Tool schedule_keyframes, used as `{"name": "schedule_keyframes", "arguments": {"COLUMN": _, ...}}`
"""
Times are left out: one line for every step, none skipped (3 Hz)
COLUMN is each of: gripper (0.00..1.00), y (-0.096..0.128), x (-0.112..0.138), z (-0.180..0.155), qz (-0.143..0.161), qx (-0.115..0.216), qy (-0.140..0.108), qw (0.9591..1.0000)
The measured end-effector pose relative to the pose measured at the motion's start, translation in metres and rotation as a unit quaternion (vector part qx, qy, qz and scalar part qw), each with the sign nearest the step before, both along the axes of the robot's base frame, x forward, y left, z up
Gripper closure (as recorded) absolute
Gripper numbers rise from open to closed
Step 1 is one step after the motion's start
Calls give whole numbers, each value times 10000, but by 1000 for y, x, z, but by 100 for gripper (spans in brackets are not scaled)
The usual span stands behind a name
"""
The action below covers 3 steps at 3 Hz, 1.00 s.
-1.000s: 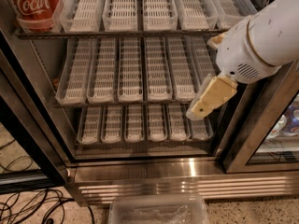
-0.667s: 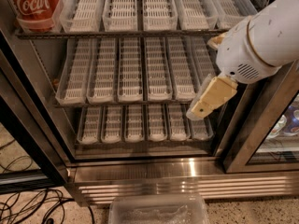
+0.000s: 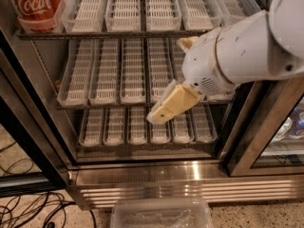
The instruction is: Pick coke can from top shelf of fridge
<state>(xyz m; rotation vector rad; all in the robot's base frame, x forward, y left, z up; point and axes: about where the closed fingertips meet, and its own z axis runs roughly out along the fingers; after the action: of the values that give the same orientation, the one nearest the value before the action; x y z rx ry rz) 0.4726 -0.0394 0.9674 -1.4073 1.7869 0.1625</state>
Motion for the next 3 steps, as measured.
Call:
{"name": "schedule_keyframes", "arguments": {"gripper": 0, "y": 57, "x": 5, "z": 7, "qz": 281, "qx": 511, "qy": -216, "qw": 9981}}
{"name": "schedule_keyframes", "arguments": {"gripper": 0, "y": 109, "x": 5, "z": 13, "qz": 599, "qx": 833, "qy": -304, "qw": 9943}}
{"name": "schedule_keyframes", "arguments": {"gripper": 0, "y": 109, "x": 5, "z": 13, "qz": 599, "qx": 834, "qy": -305, "qw": 9942}}
